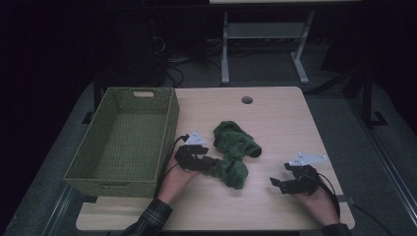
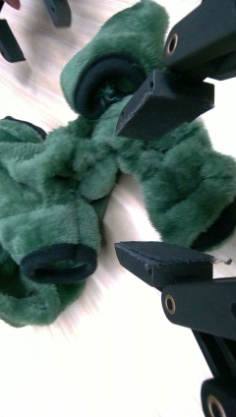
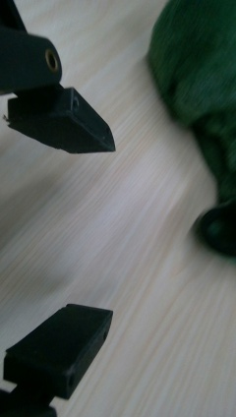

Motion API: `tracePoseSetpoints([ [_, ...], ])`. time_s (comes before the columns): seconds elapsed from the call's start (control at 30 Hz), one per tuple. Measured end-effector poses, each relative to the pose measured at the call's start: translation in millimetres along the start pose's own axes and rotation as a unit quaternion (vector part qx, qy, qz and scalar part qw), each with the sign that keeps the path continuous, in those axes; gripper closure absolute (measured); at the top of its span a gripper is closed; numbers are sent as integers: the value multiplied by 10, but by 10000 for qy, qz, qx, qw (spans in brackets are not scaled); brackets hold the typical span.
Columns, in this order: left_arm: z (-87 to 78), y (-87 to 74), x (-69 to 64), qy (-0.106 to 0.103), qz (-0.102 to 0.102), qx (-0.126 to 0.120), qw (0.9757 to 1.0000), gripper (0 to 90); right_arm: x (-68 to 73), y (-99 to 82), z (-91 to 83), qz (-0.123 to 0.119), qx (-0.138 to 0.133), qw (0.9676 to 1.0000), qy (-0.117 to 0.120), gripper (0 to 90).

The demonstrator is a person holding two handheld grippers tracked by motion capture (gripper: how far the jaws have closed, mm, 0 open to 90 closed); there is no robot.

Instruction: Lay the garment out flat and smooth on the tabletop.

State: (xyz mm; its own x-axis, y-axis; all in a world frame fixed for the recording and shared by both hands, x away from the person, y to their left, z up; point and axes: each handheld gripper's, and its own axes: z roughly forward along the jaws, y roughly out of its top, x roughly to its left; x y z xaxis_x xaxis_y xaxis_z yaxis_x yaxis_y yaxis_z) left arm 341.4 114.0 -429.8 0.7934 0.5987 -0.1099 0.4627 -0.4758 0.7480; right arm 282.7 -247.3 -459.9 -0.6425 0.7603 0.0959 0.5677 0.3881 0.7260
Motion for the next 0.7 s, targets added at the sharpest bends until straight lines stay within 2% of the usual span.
tracePoseSetpoints([
  [0.07,-13,-34,2,24,39,2,10000,396,43,45,-11,-33,-102,9998,176,222],
  [0.17,-22,-78,-7,19,-12,34,10000,391,154,118,9,-113,-151,9989,419,242],
  [0.27,-17,-109,-24,1,-93,-32,10000,385,272,185,43,-208,-230,9973,668,264],
  [0.43,-18,-144,-22,-27,-96,-6,9999,378,426,276,146,-398,-277,9938,999,285],
  [0.7,46,-191,-7,-5,-101,48,9999,372,592,563,217,-615,-475,9896,1213,307],
])
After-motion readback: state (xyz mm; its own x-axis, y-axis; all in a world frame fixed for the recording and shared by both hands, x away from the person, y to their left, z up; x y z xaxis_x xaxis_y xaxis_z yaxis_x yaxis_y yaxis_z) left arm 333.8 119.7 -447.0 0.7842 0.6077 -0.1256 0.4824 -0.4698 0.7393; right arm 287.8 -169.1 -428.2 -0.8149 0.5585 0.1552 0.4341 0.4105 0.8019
